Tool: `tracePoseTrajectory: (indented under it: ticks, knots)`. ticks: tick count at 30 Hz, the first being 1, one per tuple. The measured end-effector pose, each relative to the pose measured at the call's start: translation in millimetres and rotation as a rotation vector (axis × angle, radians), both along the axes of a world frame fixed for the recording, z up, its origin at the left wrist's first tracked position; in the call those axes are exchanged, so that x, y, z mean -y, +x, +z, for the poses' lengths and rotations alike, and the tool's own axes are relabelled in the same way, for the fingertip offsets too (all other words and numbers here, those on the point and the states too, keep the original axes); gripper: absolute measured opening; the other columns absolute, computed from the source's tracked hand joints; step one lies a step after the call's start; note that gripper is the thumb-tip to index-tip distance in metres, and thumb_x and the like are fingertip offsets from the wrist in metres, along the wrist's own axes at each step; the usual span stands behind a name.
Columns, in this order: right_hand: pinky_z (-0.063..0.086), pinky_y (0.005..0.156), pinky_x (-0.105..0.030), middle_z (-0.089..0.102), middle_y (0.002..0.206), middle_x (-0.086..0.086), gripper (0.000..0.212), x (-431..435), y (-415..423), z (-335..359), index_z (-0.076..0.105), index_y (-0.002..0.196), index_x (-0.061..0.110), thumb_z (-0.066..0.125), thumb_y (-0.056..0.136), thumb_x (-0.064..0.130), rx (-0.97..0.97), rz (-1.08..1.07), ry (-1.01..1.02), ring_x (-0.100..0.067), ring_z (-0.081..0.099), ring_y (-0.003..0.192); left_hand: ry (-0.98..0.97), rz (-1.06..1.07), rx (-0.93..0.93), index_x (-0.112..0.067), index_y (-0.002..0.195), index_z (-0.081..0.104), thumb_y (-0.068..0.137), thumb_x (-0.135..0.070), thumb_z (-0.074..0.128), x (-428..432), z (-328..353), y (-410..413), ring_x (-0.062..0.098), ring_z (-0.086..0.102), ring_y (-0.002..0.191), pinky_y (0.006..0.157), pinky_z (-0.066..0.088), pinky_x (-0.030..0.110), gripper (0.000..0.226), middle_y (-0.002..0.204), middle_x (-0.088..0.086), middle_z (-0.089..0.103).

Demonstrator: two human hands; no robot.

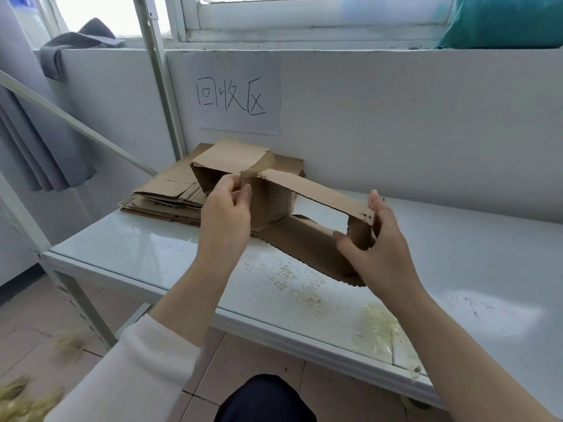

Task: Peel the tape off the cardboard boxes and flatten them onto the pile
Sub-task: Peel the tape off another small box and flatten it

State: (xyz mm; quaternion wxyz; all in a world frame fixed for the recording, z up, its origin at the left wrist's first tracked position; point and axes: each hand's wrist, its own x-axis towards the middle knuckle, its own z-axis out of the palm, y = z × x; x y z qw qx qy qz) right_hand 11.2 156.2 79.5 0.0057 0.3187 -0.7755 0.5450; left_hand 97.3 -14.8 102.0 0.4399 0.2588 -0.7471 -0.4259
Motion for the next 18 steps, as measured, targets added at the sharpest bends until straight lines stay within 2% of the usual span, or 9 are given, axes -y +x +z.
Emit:
tracePoseTrajectory:
  ticks: [2,3,5,8,10,12,14,16,18]
  knots:
    - [0.047,0.083,-0.018,0.043,0.110,0.033,0.063,-5,4,2,0.027,0.132,0.047,0.055,0.088,0.012,-0.033,0.206,0.075,0.005,0.052,0.095,0.338,-0.079,-0.153,-0.025,0.099,0.055,0.100,-0.017,0.037,7,0,2,0.028,0.060,0.099,0.080,0.056,0.044,0.020,0.099,0.005,0.062]
    - [0.047,0.089,-0.018,0.041,0.119,0.034,0.060,-6,5,1,0.029,0.130,0.048,0.051,0.090,0.009,-0.053,0.284,0.122,0.011,0.049,0.102,0.524,-0.135,-0.226,-0.025,0.098,0.053,0.101,-0.016,0.034,8,0,4,0.026,0.060,0.100,0.075,0.057,0.045,0.021,0.101,0.005,0.060]
    - [0.039,0.101,-0.021,0.030,0.141,0.027,0.056,-4,7,-6,0.031,0.138,0.035,0.046,0.092,0.008,-0.072,0.358,0.210,0.013,0.039,0.116,0.797,-0.246,-0.331,-0.020,0.102,0.053,0.102,-0.021,0.030,8,-3,9,0.024,0.061,0.096,0.064,0.057,0.041,0.023,0.102,0.006,0.061]
    - [0.019,0.114,-0.020,0.017,0.152,0.016,0.057,8,11,-27,0.022,0.144,0.025,0.042,0.094,0.009,-0.117,0.461,0.355,0.002,0.024,0.135,0.919,-0.294,-0.286,-0.016,0.105,0.059,0.097,-0.049,0.032,12,-21,17,0.025,0.061,0.093,0.071,0.055,0.043,0.043,0.097,0.008,0.064]
    - [0.002,0.113,-0.012,0.001,0.152,0.018,0.060,16,16,-48,0.015,0.146,0.021,0.040,0.093,0.009,-0.195,0.579,0.476,0.009,0.001,0.136,0.920,-0.222,-0.206,-0.010,0.115,0.056,0.094,-0.040,0.048,17,-38,22,0.024,0.060,0.091,0.072,0.054,0.040,0.038,0.102,0.012,0.063]
    - [0.000,0.117,-0.019,-0.008,0.149,0.021,0.064,23,18,-68,0.011,0.147,0.021,0.040,0.091,0.011,-0.266,0.656,0.590,0.011,-0.009,0.135,0.894,-0.087,-0.128,-0.004,0.122,0.049,0.090,-0.014,0.057,25,-59,32,0.021,0.057,0.084,0.063,0.050,0.035,0.034,0.117,0.018,0.059]
    - [0.000,0.119,-0.030,-0.007,0.151,0.020,0.066,28,19,-85,0.013,0.147,0.022,0.043,0.089,0.018,-0.302,0.691,0.648,0.009,-0.010,0.137,0.827,0.047,-0.036,-0.010,0.123,0.046,0.088,-0.004,0.058,30,-84,47,0.020,0.056,0.087,0.069,0.049,0.034,0.038,0.128,0.016,0.052]
    - [-0.002,0.119,-0.031,0.000,0.152,0.020,0.065,29,16,-98,0.017,0.147,0.022,0.047,0.089,0.027,-0.341,0.722,0.704,0.007,-0.006,0.139,0.598,0.189,0.098,-0.018,0.130,0.042,0.088,-0.004,0.058,29,-105,64,0.020,0.048,0.115,0.089,0.041,0.033,0.047,0.141,0.007,0.042]
    - [0.001,0.118,-0.029,0.011,0.152,0.019,0.059,30,15,-105,0.030,0.144,0.024,0.050,0.090,0.040,-0.345,0.717,0.722,0.006,0.004,0.140,0.144,0.263,0.253,-0.021,0.136,0.041,0.089,-0.005,0.054,28,-119,72,0.016,0.025,0.140,0.110,0.026,0.034,0.051,0.150,0.001,0.032]
